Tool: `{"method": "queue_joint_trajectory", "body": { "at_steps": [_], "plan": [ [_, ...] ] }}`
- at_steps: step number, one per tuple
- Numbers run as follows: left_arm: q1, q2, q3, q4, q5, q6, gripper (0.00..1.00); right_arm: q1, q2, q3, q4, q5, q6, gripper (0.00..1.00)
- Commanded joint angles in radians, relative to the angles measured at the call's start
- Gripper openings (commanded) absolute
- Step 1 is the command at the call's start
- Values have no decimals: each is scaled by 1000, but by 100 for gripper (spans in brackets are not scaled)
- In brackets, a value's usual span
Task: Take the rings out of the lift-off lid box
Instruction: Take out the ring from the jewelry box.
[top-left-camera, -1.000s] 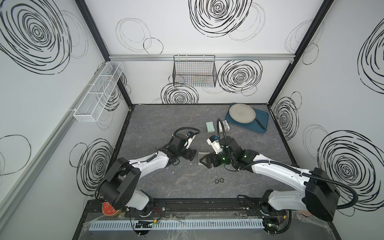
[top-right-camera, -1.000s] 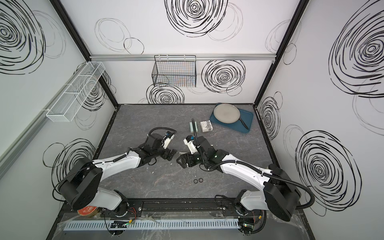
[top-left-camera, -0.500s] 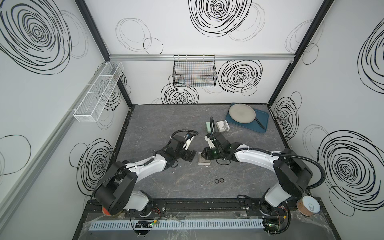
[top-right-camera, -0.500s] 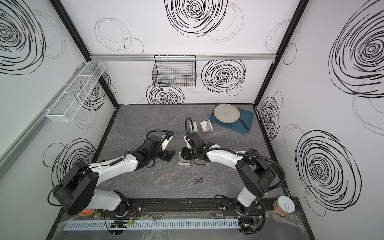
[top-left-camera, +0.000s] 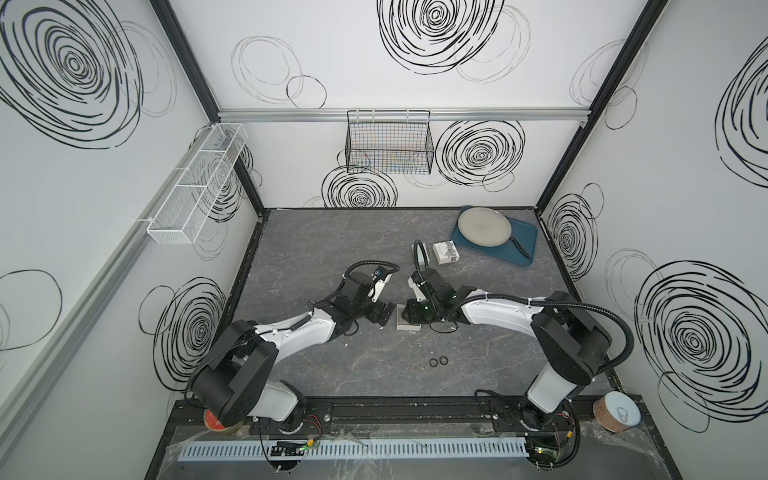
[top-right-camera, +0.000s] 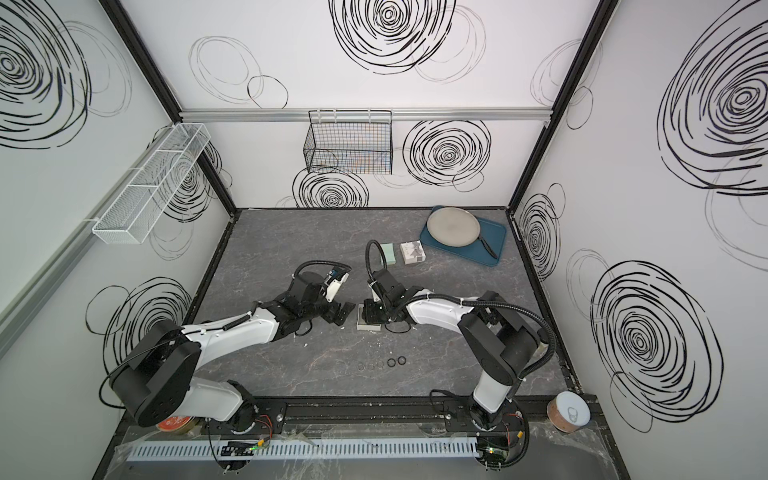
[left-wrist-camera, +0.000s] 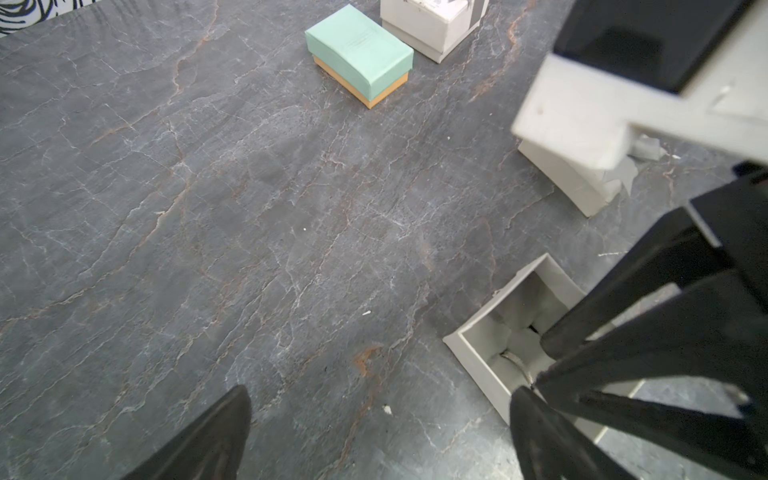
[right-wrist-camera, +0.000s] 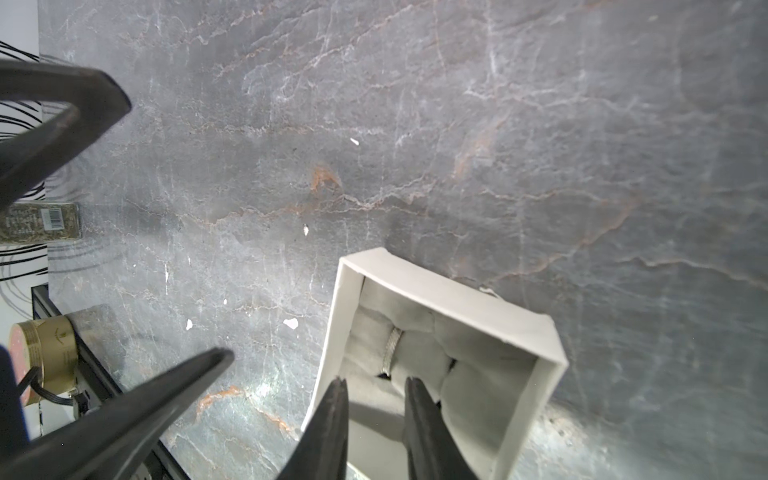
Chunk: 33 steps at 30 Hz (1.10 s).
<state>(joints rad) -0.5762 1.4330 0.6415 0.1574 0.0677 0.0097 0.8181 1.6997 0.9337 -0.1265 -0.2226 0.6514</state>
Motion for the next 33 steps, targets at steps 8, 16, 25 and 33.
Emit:
{"method": "queue_joint_trajectory", "body": {
  "at_steps": [8,16,25,33],
  "plan": [
    [-11,29,7,53,20,-14,100,4,66,53,-4,-4,8,26],
    [-20,47,16,63,24,-17,100,3,91,55,-7,3,9,21],
    [-30,76,32,58,32,-11,100,1,111,53,-18,15,-1,13],
    [-31,122,62,54,46,-9,100,1,86,59,-49,23,-48,0]
  ]
}}
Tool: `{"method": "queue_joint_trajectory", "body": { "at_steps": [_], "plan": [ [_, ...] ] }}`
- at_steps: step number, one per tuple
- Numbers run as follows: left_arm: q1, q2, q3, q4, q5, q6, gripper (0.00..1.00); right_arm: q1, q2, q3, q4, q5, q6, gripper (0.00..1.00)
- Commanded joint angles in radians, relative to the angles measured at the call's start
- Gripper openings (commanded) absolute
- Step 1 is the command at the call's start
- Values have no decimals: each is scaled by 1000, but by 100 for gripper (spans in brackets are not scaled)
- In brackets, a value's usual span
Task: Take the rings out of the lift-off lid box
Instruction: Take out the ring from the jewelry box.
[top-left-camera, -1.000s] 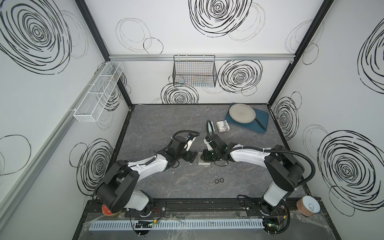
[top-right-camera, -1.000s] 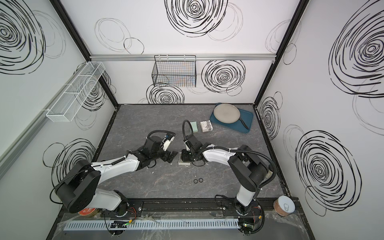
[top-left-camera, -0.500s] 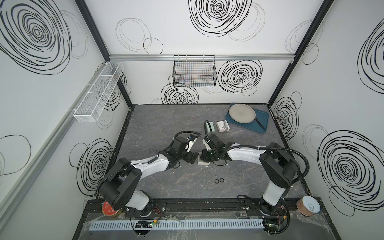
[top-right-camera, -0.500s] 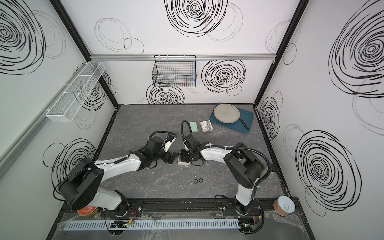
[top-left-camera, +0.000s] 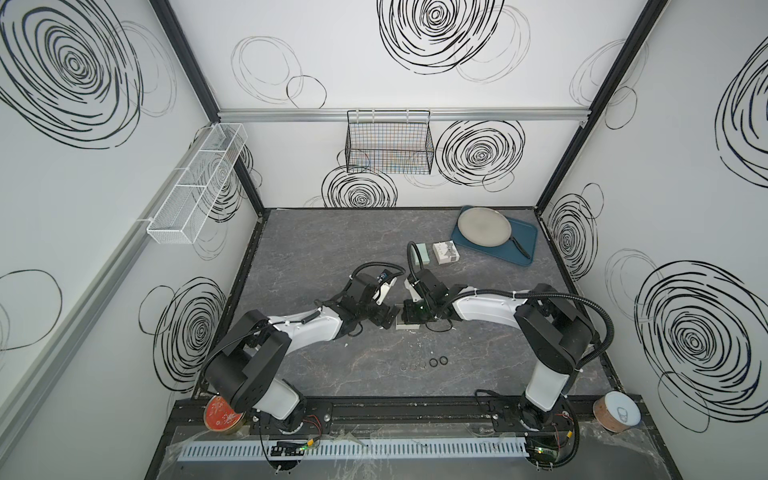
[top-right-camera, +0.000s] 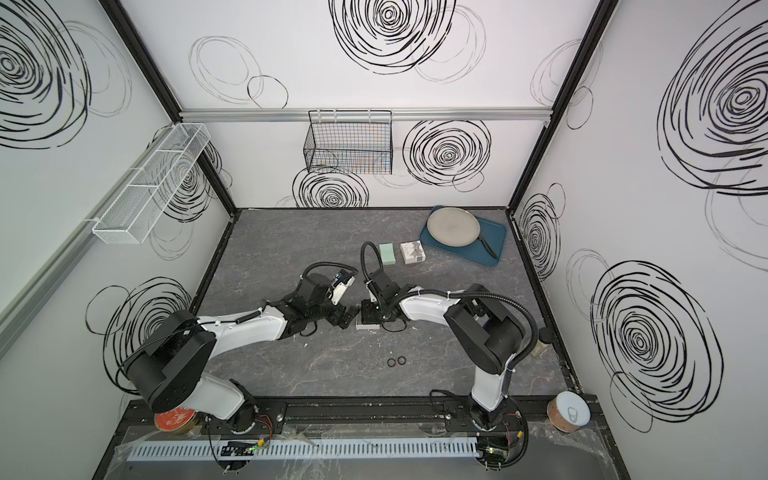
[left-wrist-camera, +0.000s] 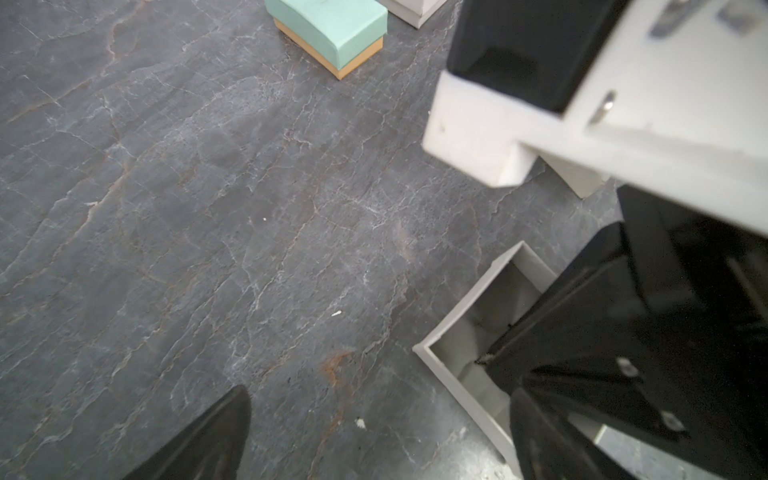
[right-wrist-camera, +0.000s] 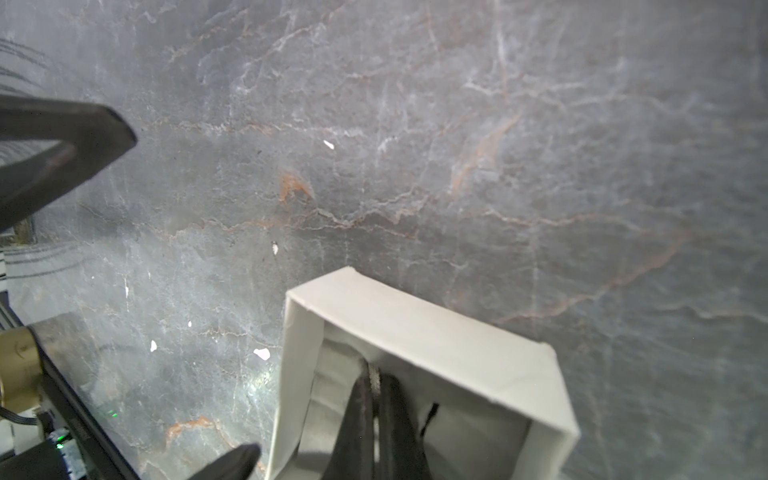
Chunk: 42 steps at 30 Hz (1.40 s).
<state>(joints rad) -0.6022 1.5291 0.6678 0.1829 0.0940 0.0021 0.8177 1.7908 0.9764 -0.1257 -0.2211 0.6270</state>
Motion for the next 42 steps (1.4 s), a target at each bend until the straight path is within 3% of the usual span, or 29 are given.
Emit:
{"method": "queue_joint_trajectory", "body": {
  "at_steps": [1,16,35,42],
  "plan": [
    [-7,37,40,29,25,-2,100,1,-12,15,-52,23,-31,0],
    [-18,135,101,2,31,-6,100,1,-118,-38,-10,40,-75,0],
    [-18,158,102,1,42,-2,100,1,-240,-121,57,34,-83,0],
    [-16,136,102,-8,40,12,100,0,-450,-253,49,-35,-116,0]
  ]
}}
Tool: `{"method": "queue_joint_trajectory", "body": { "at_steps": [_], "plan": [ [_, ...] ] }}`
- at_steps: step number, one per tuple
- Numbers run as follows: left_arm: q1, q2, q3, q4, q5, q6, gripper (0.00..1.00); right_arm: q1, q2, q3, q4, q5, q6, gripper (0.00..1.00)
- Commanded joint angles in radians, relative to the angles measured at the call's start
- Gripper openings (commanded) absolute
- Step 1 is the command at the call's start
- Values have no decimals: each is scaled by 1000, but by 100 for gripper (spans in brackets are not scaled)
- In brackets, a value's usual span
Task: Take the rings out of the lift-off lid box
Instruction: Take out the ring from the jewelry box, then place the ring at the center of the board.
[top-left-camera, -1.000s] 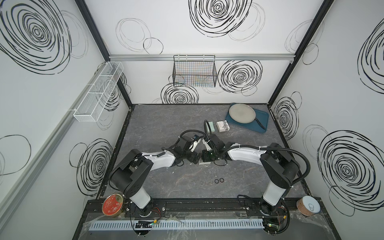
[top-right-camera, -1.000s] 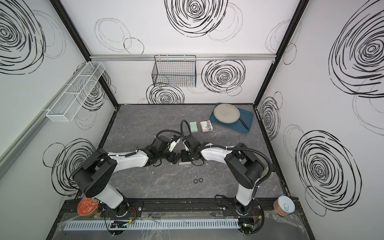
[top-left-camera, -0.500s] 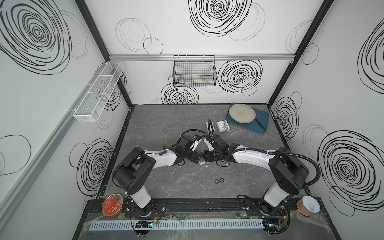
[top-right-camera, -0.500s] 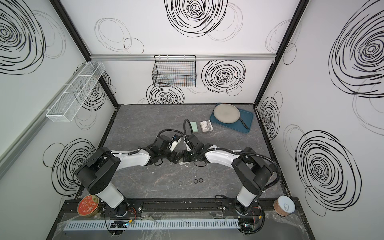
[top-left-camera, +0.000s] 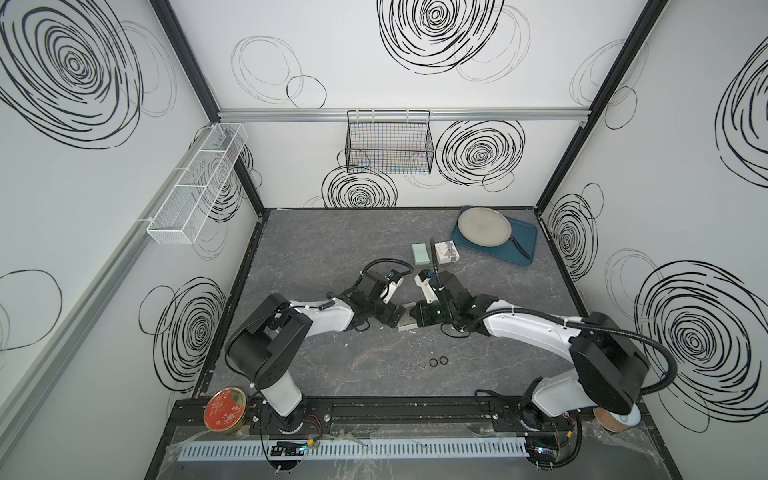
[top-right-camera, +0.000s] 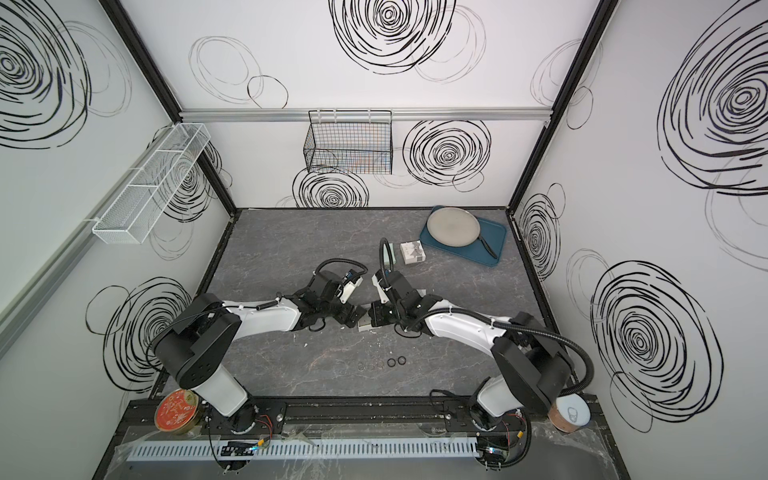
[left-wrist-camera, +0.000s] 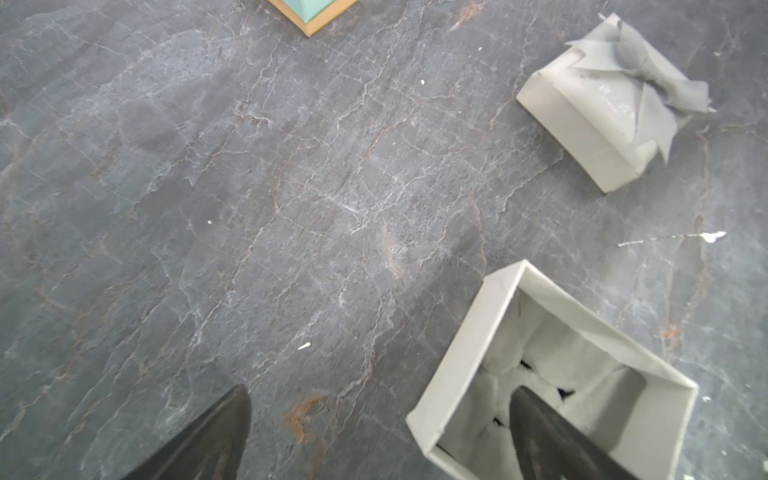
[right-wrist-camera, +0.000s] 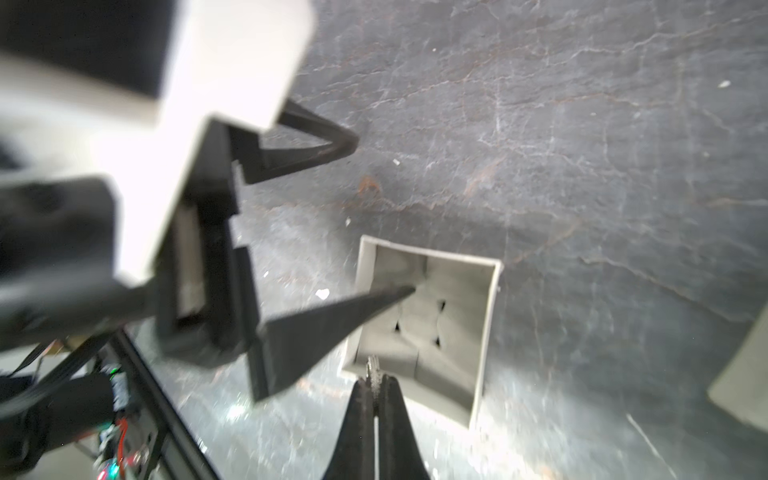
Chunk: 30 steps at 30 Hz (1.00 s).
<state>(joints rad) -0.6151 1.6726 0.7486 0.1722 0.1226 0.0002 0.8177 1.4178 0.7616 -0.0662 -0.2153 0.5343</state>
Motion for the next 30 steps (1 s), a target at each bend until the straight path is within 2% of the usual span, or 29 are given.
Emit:
{"method": "queue_joint_trajectory", "body": {
  "at_steps": [1,5,10,19,30],
  "plan": [
    [-4,-16,20,4,9,19,100,0,-108,-61,-28,-71,-37,0],
    [-5,-65,-4,30,14,37,100,3,-168,-154,-57,-181,-61,0],
    [-8,-162,-57,69,28,51,100,45,-143,-263,48,-185,-23,0],
    [-14,-277,-112,56,4,64,100,86,-7,-324,258,-173,20,0],
    [-21,-300,-137,51,0,61,100,79,54,-326,288,-160,26,1]
  ]
}}
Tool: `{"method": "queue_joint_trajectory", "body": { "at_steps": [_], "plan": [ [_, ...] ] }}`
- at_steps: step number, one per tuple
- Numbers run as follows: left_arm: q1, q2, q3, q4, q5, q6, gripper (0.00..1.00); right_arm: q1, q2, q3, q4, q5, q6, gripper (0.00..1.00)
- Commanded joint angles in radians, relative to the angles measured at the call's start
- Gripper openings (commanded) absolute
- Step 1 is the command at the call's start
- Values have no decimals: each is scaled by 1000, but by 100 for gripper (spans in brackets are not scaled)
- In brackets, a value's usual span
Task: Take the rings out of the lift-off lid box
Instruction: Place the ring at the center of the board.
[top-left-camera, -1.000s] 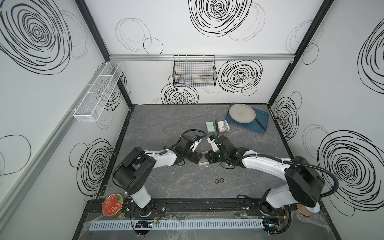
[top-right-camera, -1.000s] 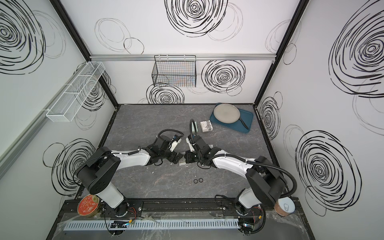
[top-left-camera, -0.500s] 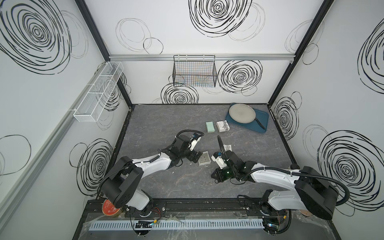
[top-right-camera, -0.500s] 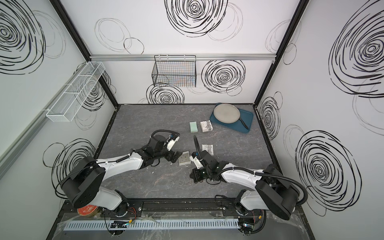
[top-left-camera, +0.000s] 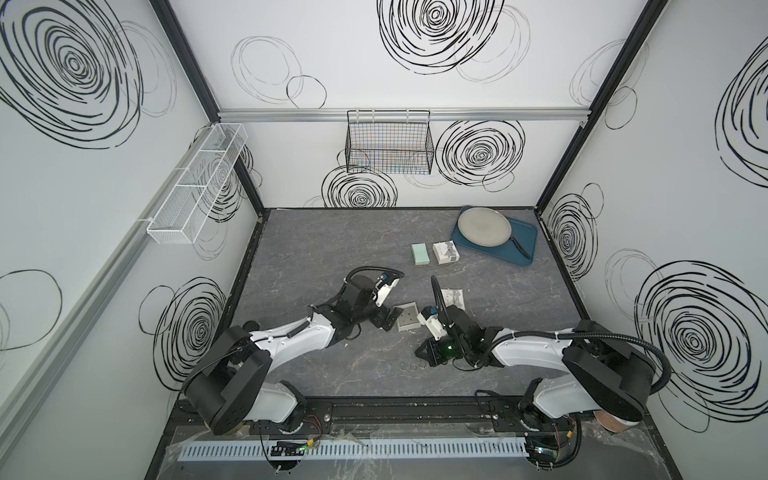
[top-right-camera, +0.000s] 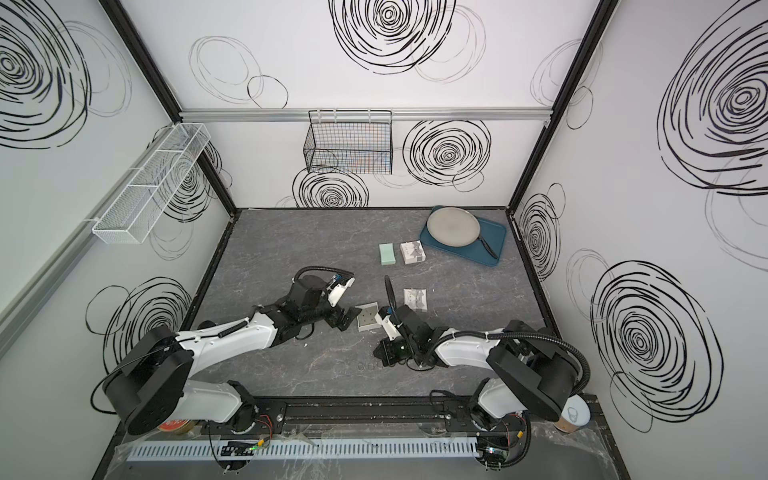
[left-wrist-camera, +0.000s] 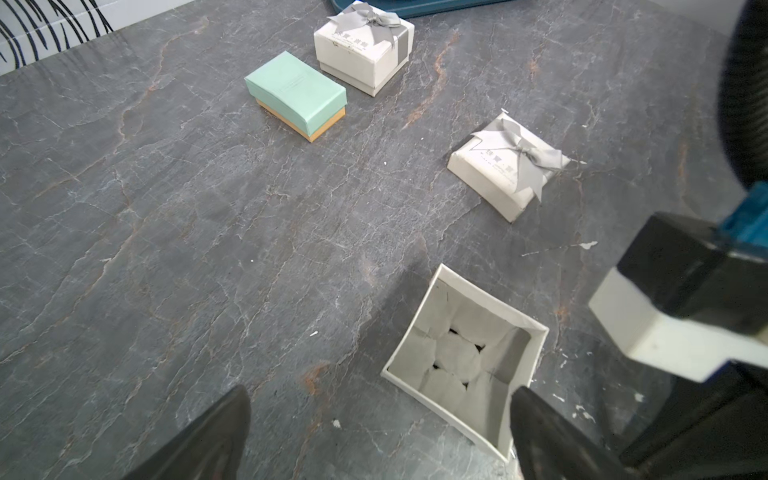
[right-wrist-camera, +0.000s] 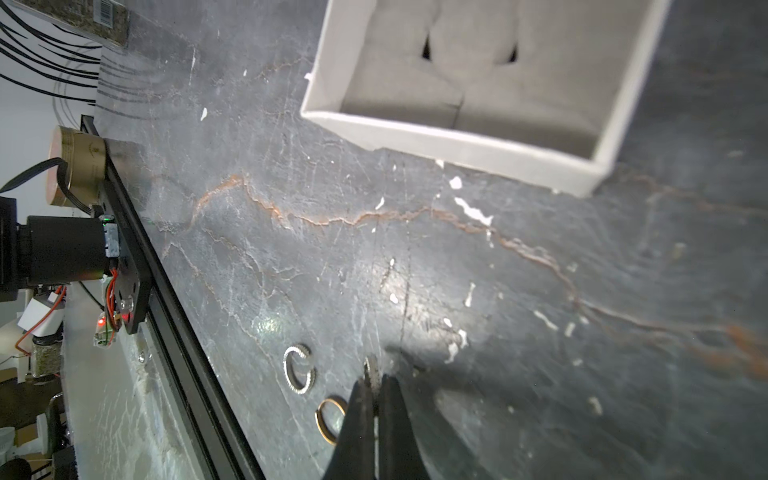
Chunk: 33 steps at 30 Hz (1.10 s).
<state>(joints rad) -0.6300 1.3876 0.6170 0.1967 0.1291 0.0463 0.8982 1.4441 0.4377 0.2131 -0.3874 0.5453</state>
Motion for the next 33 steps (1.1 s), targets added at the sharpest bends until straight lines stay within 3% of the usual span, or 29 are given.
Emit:
{"method": "queue_joint_trajectory", "body": {
  "at_steps": [1,9,14,21,25,27,28,29,33],
  "plan": [
    [-7,-16,-6,26,-7,14,100,-2,36,0,9,12,15,1],
    [-5,-48,-18,29,-38,22,100,-11,17,15,-61,48,-9,9],
    [3,-51,-15,20,-52,14,100,-28,-15,27,-104,67,-30,25],
    [0,-89,-7,-39,-108,-36,100,-58,-77,88,-182,85,-65,35],
    [-2,-130,-30,-81,-150,-95,100,-107,-169,155,-284,86,-108,58],
    [-1,-151,-45,-108,-171,-115,100,-146,-220,198,-354,137,-125,79],
    [0,-158,-53,-110,-177,-119,100,-169,-241,224,-393,194,-127,95],
    [-2,-165,-63,-96,-170,-130,100,-192,-258,243,-423,253,-122,100],
    [1,-119,-32,-122,-169,-163,100,-307,-272,295,-489,402,-101,100]
  ]
}}
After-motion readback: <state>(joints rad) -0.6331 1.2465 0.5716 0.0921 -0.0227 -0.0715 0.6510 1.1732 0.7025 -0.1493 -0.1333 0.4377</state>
